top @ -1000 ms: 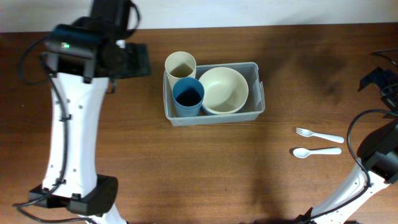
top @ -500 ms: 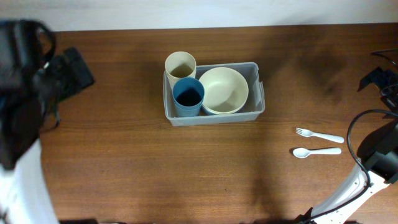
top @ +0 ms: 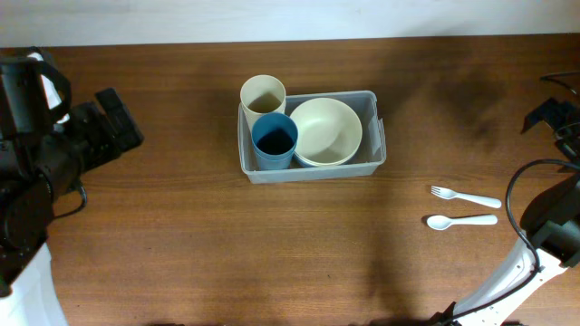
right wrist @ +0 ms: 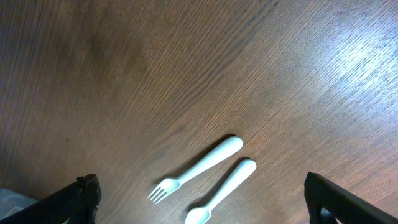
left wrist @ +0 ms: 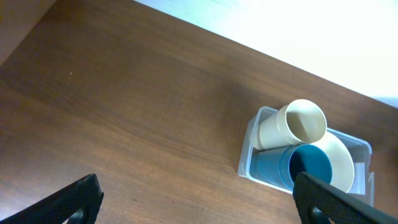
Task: Pack container
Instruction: 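Withdraw the left gripper to the left side of the table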
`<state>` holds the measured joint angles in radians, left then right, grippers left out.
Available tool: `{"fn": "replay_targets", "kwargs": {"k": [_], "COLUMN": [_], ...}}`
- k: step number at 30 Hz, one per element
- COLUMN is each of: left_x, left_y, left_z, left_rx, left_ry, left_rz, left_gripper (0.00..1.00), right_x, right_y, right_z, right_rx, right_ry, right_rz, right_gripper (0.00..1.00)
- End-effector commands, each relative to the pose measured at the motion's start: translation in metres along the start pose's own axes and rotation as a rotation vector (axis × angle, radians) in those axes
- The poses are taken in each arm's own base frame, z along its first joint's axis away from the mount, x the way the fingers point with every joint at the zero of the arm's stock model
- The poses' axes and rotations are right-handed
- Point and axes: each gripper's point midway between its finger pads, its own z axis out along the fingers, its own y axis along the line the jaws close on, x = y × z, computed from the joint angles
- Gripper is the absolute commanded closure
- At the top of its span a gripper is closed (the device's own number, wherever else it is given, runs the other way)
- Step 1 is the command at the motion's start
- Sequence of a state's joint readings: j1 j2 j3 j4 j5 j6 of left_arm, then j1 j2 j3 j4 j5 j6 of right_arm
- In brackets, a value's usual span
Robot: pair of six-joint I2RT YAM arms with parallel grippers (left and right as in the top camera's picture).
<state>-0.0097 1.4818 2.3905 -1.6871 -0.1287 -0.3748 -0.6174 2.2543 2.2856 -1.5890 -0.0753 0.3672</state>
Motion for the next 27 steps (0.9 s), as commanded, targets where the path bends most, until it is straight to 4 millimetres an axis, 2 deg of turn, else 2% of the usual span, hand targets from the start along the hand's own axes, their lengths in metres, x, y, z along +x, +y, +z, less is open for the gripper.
{"fn": "replay_targets", "kwargs": {"k": [1, 7, 16, 19, 24, 27], "left_x": [0.001, -0.010, -0.020, -0.022, -0.021, -0.021], "left_y": [0.002, 0.030, 0.052, 0.053, 0.052, 0.052], "left_z": [0.002, -0.001, -0.001, 0.002, 0.005, 0.005], "left_rx": [-0.009, -0.175, -0.314, -0.327, -0.331, -0.330], "left_ry": [0.006, -0.055, -0.104, -0.106, -0.096, -0.097], "left_rz": [0.039, 0.039, -0.033, -0.041, -0.038, -0.038], "left_gripper": [0.00, 0.00, 0.01, 0.00, 0.00, 0.00], "right_x": [0.003, 0.003, 0.003, 0.003, -0.012, -0.012], "right_y": [0.001, 0.001, 0.001, 0.001, 0.022, 0.022], "right_z": [-0.013, -0.013, -0.013, -0.013, -0.015, -0.016], "right_rx": [-0.010, -0.010, -0.010, -0.010, -0.116, -0.120], "right_ry": [-0.029, -0.029, -0.029, -0.029, -0.078, -0.078], "right_rz": [0.007, 0.007, 0.007, 0.007, 0.000, 0.000], "right_gripper": [0.01, 0.01, 0.01, 0.01, 0.01, 0.01]}}
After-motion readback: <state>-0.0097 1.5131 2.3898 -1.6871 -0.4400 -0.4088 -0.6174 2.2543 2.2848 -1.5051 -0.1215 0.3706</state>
